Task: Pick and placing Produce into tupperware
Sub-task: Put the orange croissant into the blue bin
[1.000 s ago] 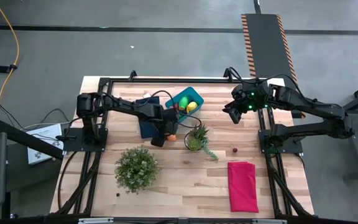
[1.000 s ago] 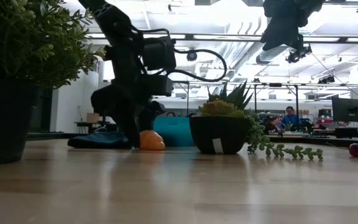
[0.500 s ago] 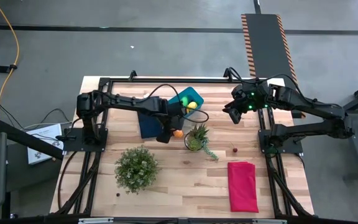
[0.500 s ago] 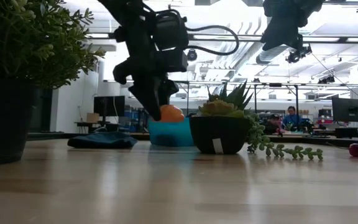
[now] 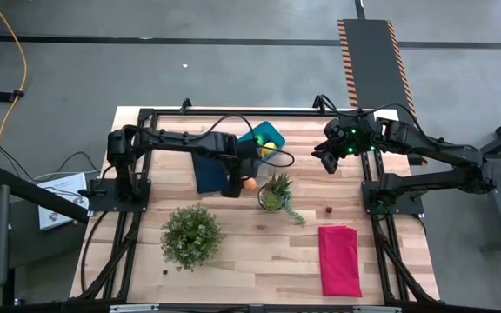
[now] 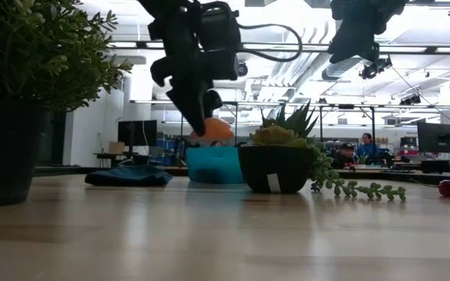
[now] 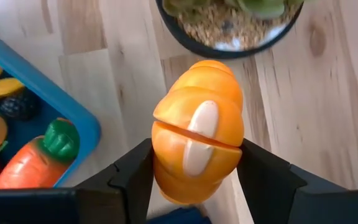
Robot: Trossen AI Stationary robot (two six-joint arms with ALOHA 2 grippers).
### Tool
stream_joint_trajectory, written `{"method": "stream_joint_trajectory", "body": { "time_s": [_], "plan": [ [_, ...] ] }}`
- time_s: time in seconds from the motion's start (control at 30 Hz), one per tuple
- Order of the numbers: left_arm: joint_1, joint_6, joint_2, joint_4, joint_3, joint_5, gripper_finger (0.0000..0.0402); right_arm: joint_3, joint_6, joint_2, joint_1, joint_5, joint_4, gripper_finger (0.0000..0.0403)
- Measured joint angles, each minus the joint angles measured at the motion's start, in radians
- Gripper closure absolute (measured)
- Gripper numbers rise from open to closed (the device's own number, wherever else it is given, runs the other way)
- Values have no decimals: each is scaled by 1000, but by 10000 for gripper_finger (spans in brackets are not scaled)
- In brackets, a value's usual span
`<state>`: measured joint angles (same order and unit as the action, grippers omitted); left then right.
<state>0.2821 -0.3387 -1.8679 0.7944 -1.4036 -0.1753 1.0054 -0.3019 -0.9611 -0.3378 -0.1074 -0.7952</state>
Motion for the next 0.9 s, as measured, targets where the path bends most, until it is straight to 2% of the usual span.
{"method": "stream_joint_trajectory", "body": {
  "time_s": [0.23,0.53,0.7,0.9],
  "plan": [
    [0,32,0,36,-66,0,196,0,19,0,0,0,0,289],
    [15,37,0,110,-166,-4,212,0,23,0,0,0,0,289],
    [62,62,0,147,-209,-9,201,0,23,0,0,0,1,289],
    [136,84,0,207,-250,-72,205,0,23,0,0,0,11,289]
  ]
}}
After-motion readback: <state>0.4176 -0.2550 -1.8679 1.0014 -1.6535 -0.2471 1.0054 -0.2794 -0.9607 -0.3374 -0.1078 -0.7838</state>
